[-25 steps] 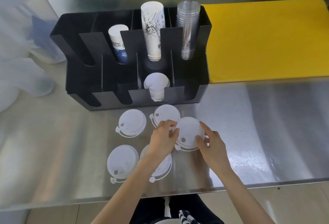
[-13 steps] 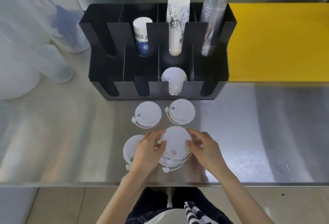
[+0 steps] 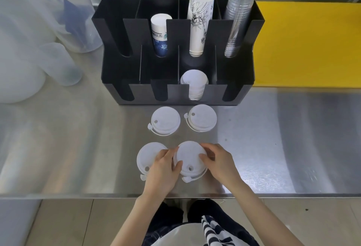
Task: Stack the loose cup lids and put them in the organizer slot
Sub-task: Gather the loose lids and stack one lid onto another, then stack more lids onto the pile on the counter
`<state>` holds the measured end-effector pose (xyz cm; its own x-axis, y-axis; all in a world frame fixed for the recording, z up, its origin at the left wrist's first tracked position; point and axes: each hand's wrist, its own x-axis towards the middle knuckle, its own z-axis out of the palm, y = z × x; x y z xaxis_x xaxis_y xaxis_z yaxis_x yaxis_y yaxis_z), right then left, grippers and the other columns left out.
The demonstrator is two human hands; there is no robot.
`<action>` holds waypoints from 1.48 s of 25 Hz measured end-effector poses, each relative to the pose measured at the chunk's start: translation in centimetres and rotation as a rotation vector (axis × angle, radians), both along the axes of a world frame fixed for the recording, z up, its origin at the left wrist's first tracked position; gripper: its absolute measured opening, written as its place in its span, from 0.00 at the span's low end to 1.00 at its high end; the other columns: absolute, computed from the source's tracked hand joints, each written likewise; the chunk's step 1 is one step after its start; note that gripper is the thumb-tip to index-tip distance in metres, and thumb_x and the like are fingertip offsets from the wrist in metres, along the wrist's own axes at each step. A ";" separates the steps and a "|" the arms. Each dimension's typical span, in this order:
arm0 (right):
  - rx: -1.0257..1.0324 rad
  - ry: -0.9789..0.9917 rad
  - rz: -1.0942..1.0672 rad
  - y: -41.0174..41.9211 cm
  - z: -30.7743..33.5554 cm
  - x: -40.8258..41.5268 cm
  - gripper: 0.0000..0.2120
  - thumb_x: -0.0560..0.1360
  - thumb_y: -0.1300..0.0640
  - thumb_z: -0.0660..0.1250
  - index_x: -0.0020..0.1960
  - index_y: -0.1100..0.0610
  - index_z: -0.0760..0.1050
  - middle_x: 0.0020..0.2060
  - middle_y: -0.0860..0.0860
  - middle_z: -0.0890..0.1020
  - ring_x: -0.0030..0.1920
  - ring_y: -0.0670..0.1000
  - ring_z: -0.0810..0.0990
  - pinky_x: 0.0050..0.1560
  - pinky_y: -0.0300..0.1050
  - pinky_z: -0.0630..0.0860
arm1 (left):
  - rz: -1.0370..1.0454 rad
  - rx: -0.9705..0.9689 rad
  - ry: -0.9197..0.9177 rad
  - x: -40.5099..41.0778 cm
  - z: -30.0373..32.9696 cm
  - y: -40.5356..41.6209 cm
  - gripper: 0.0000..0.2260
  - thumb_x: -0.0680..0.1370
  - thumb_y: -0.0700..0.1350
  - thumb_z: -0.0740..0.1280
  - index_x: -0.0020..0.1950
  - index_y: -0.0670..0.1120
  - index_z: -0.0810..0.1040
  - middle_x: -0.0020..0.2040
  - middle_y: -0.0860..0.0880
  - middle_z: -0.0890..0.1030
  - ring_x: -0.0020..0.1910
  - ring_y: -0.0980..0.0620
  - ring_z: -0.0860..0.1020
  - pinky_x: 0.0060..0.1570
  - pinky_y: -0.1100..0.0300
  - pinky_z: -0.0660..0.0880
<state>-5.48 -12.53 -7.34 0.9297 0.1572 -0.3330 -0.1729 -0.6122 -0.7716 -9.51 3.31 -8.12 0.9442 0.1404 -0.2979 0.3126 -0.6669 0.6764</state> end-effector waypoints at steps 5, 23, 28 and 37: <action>-0.063 -0.047 0.010 0.1 -0.3 -0.3 0.15 0.73 0.60 0.64 0.60 0.55 0.73 0.58 0.53 0.77 0.57 0.54 0.74 0.59 0.44 0.72 | -0.086 0.196 0.022 -0.2 -0.3 -0.6 0.20 0.76 0.49 0.60 0.68 0.51 0.63 0.65 0.50 0.73 0.64 0.48 0.65 0.51 0.55 0.68; -0.347 -0.189 0.496 7.3 0.6 1.5 0.20 0.76 0.52 0.57 0.66 0.56 0.66 0.67 0.51 0.70 0.67 0.54 0.65 0.67 0.45 0.59 | 0.063 0.269 0.036 -1.5 -0.4 4.6 0.45 0.66 0.62 0.68 0.73 0.47 0.47 0.75 0.48 0.55 0.73 0.47 0.53 0.70 0.50 0.54; -0.371 -0.181 0.531 8.7 0.0 1.0 0.18 0.75 0.54 0.58 0.63 0.58 0.69 0.65 0.53 0.71 0.66 0.54 0.65 0.67 0.45 0.59 | 0.096 0.254 0.016 -2.0 -1.5 4.9 0.43 0.67 0.61 0.67 0.73 0.45 0.50 0.74 0.48 0.59 0.72 0.48 0.57 0.69 0.52 0.56; -0.066 -0.144 0.320 8.3 1.9 1.4 0.20 0.75 0.57 0.60 0.67 0.50 0.65 0.62 0.54 0.72 0.56 0.54 0.74 0.59 0.45 0.69 | 0.167 -0.001 -0.186 -0.7 0.6 5.8 0.37 0.66 0.51 0.74 0.70 0.47 0.61 0.67 0.51 0.66 0.64 0.49 0.63 0.62 0.55 0.64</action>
